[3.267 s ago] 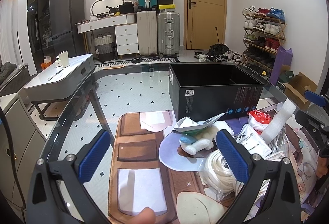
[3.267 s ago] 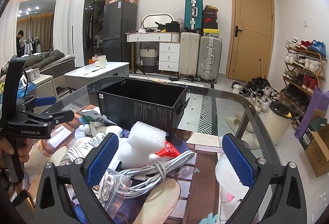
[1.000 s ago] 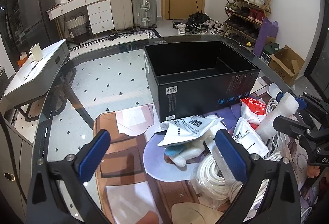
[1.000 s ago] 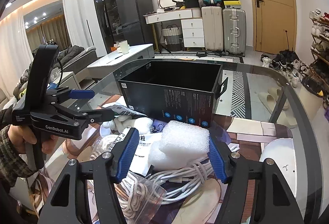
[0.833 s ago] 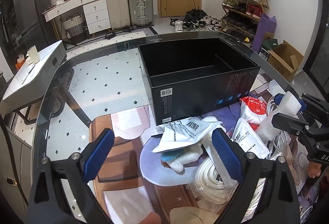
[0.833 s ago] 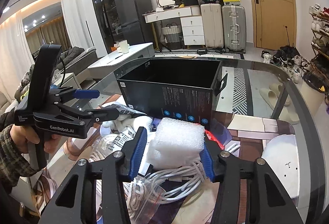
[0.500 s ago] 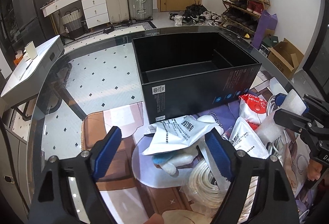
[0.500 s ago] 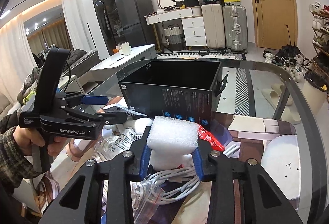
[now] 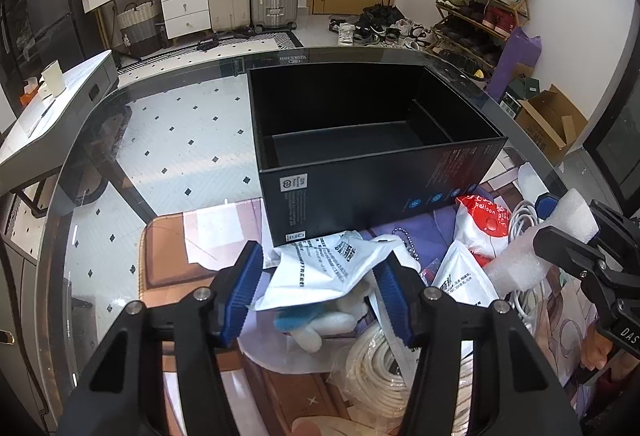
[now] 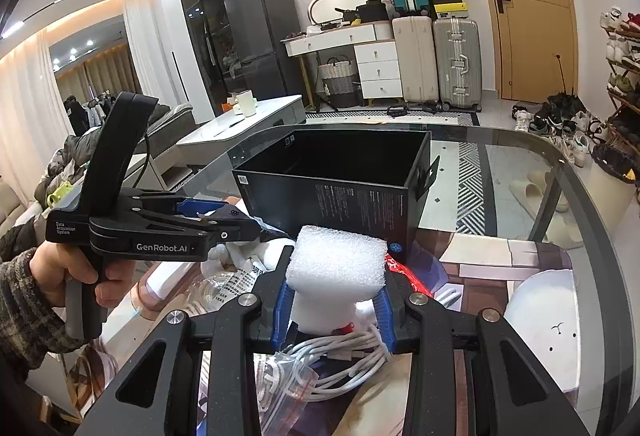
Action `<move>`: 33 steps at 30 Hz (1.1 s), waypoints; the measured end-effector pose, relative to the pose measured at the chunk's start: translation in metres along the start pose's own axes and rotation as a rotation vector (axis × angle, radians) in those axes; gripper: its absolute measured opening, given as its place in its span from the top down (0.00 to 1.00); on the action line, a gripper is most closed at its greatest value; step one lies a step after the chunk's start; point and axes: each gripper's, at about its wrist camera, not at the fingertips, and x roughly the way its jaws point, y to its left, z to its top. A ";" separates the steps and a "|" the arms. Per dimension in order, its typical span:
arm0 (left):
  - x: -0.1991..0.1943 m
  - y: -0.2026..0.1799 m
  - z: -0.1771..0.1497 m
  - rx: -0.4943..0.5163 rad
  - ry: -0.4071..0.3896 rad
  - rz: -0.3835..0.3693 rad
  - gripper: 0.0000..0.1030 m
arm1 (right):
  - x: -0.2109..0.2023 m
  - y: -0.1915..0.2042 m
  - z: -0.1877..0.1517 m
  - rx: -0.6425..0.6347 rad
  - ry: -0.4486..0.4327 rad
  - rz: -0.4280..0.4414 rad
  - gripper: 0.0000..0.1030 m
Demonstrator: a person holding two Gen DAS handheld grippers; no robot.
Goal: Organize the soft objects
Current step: 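Grasp the white foam block with the right gripper while the left gripper grasps the white sachet, then lift the foam block and sachet and carry both toward the black box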
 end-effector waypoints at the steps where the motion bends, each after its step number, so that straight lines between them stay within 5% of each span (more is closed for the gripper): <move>1: 0.000 0.001 0.000 -0.002 0.003 0.000 0.50 | 0.000 0.000 0.000 0.002 0.001 -0.001 0.66; 19: -0.010 0.002 -0.003 -0.026 -0.002 -0.034 0.72 | -0.012 -0.006 0.005 0.025 -0.012 -0.034 0.66; 33: -0.036 -0.001 -0.008 -0.039 -0.038 -0.053 0.74 | -0.024 0.001 0.020 0.032 -0.014 -0.018 0.66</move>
